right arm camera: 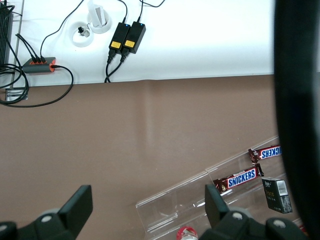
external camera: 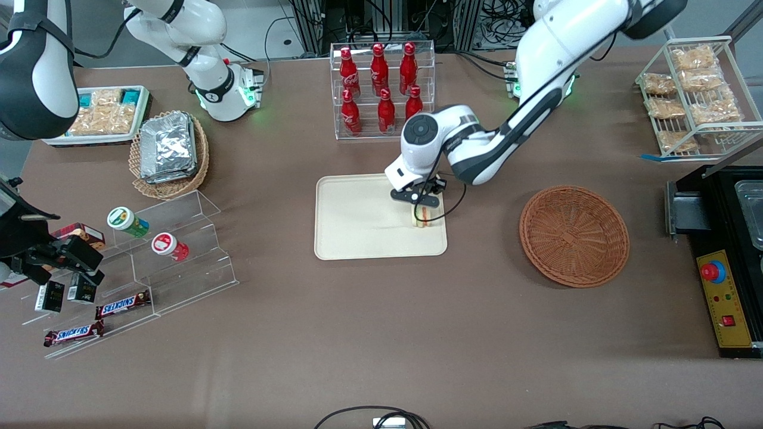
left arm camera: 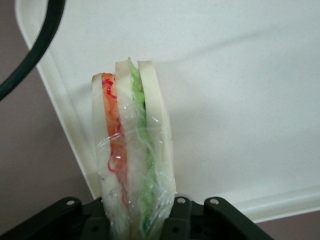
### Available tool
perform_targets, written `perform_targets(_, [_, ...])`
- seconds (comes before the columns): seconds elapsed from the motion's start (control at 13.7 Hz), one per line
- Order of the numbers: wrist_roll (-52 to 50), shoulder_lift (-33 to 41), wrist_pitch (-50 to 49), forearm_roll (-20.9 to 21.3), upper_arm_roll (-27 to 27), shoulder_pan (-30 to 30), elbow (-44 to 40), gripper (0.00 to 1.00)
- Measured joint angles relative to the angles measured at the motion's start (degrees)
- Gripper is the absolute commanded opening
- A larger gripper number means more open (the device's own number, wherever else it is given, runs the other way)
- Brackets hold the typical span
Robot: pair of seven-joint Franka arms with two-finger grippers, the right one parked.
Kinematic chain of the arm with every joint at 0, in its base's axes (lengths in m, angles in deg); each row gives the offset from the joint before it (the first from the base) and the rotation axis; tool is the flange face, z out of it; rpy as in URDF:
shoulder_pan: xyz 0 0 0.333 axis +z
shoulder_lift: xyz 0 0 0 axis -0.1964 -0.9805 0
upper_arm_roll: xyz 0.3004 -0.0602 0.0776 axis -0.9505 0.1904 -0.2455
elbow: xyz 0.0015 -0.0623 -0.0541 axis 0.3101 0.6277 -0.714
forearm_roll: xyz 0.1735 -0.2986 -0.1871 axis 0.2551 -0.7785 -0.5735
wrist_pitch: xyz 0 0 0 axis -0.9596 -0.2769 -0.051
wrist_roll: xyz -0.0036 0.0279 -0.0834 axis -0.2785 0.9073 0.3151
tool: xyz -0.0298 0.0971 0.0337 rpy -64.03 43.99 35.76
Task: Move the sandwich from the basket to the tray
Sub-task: 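Carry the held sandwich with the left gripper over the cream tray, then lower the sandwich onto the tray and open the left gripper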
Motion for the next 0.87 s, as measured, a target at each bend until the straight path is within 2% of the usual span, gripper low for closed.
perform_targets(0.07, [-0.1, -1.0, 0.1, 0.3, 0.0, 0.0, -0.5, 0.12])
perform_targets(0.15, [-0.1, -1.2, 0.0, 0.3, 0.0, 0.0, -0.8, 0.42])
perform_targets(0.22, [-0.1, -1.2, 0.0, 0.3, 0.0, 0.0, -0.9, 0.62])
perform_targets(0.29, [-0.1, -1.2, 0.0, 0.3, 0.0, 0.0, -1.0, 0.79])
perform_targets(0.36, [-0.1, -1.2, 0.0, 0.3, 0.0, 0.0, -1.0, 0.89])
perform_targets(0.58, [-0.2, -1.2, -1.0, 0.3, 0.0, 0.0, -2.0, 0.99])
perform_targets(0.87, [-0.3, -1.0, -11.5, -0.5, 0.2, 0.0, -10.3, 0.99])
